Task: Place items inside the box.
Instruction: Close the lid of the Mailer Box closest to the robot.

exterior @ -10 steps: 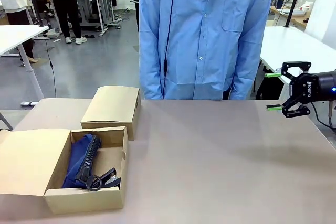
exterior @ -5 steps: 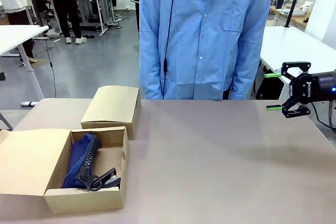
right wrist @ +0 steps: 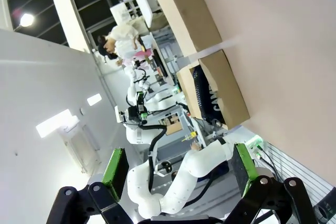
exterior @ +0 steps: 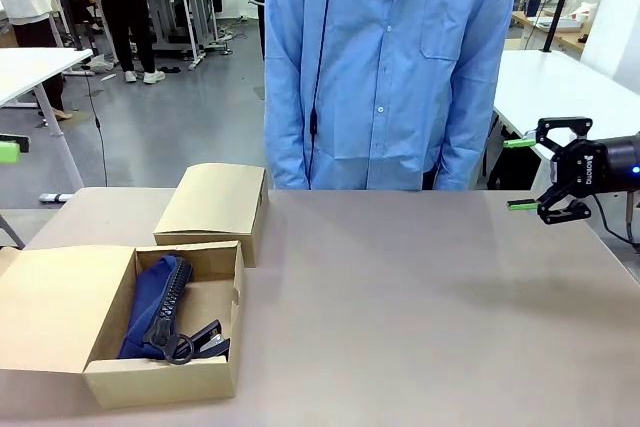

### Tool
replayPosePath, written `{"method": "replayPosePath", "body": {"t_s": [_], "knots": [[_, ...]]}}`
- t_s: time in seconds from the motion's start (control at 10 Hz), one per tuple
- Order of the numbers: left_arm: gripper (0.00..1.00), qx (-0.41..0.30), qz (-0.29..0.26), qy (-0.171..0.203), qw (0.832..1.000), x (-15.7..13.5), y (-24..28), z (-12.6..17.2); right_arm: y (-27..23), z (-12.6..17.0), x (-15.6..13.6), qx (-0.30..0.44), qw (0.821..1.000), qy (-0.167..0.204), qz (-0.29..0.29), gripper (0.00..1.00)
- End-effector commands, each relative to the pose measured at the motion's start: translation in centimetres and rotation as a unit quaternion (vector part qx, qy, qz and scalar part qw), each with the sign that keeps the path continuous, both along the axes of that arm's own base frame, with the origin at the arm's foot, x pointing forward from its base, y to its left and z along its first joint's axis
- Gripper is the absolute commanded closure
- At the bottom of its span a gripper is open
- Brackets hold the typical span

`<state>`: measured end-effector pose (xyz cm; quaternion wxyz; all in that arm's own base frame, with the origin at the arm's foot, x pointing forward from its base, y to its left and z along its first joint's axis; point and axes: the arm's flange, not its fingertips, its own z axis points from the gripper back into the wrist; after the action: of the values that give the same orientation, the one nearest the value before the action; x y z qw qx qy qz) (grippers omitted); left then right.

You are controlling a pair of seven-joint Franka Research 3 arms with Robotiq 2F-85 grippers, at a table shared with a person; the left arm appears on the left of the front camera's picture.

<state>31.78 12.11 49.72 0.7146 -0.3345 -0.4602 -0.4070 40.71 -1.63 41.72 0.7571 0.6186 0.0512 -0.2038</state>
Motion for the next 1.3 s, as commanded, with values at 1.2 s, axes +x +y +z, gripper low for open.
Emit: {"method": "replayPosePath", "body": {"t_s": [1.2], "knots": [[0.00, 0.189, 0.005, 0.037, 0.981, -0.3, 18.4, -11.4, 0.2, 0.3, 0.3, 0.006, 1.000, -0.013, -0.002, 0.00]]}}
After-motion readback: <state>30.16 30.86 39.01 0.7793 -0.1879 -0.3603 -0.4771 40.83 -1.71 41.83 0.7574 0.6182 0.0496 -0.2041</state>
